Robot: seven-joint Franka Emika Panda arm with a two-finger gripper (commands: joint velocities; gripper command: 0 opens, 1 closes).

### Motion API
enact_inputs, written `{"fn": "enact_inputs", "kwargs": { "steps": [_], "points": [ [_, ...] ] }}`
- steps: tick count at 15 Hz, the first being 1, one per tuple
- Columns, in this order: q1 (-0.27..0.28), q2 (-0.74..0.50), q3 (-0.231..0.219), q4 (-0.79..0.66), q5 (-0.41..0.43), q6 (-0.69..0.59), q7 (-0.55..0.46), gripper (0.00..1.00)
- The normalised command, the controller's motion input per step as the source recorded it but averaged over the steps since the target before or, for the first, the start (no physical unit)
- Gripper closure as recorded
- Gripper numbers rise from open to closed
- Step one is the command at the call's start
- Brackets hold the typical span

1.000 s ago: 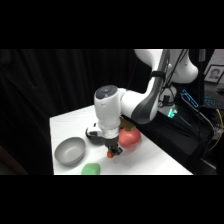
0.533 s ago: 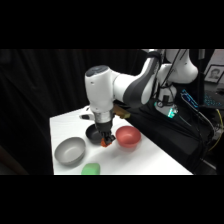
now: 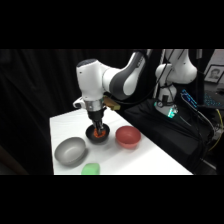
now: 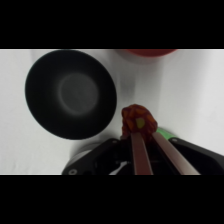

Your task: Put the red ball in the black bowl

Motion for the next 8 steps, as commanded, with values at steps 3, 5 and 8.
{"fn": "enact_inputs", "kwargs": {
  "steps": [3, 5, 8],
  "points": [
    [-0.111, -0.09, -0.051, -0.05, 0.14, 0.01, -0.16, 0.95],
    [-0.096, -0.08, -0.053, -0.05, 0.132, 0.02, -0.14, 0.95],
    [-0.074, -0.05, -0.052, -0.04, 0.122, 0.05, -0.12, 0.95]
  ]
}}
